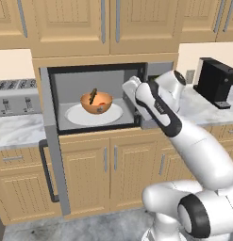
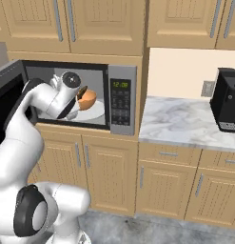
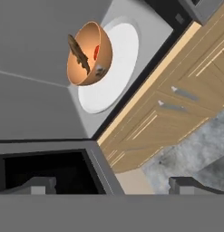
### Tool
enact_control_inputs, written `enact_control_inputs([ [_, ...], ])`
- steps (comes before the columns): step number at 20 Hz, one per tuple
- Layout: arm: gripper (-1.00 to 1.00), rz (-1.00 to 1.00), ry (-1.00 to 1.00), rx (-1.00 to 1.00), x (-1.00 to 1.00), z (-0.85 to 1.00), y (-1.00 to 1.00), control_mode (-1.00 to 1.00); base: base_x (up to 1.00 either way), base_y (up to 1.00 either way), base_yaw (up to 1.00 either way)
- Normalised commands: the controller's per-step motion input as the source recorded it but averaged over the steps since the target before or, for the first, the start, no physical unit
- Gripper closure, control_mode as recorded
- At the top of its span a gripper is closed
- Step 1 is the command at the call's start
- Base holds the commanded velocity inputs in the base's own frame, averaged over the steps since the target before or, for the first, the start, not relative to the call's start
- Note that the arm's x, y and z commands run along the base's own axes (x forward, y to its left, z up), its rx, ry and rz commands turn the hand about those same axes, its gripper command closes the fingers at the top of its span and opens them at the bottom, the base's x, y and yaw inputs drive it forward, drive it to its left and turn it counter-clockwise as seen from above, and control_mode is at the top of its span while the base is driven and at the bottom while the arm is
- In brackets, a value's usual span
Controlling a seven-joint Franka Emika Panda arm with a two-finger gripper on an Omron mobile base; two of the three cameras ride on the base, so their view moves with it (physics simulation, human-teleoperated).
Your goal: The microwave is finished heating the fish and tomato. Take the bowl containing the food and place it on the dining counter.
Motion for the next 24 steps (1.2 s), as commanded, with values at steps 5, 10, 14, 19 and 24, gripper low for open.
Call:
enact_control_inputs([
  [5, -1.00, 0.03, 0.08, -0.02, 1.00, -0.45, -0.19, -1.00, 0.00, 0.00, 0.00],
  [10, -1.00, 0.00, 0.00, 0.00, 0.76, -0.46, 0.00, -1.00, 0.00, 0.00, 0.00],
  [14, -1.00, -0.04, 0.00, 0.00, 0.64, -0.37, 0.08, -1.00, 0.00, 0.00, 0.00],
  [19, -1.00, -0.05, 0.00, 0.00, 0.54, -0.20, 0.31, -1.00, 0.00, 0.00, 0.00],
  [24, -1.00, -0.02, 0.00, -0.04, 0.49, -0.40, 0.44, -1.00, 0.00, 0.00, 0.00],
])
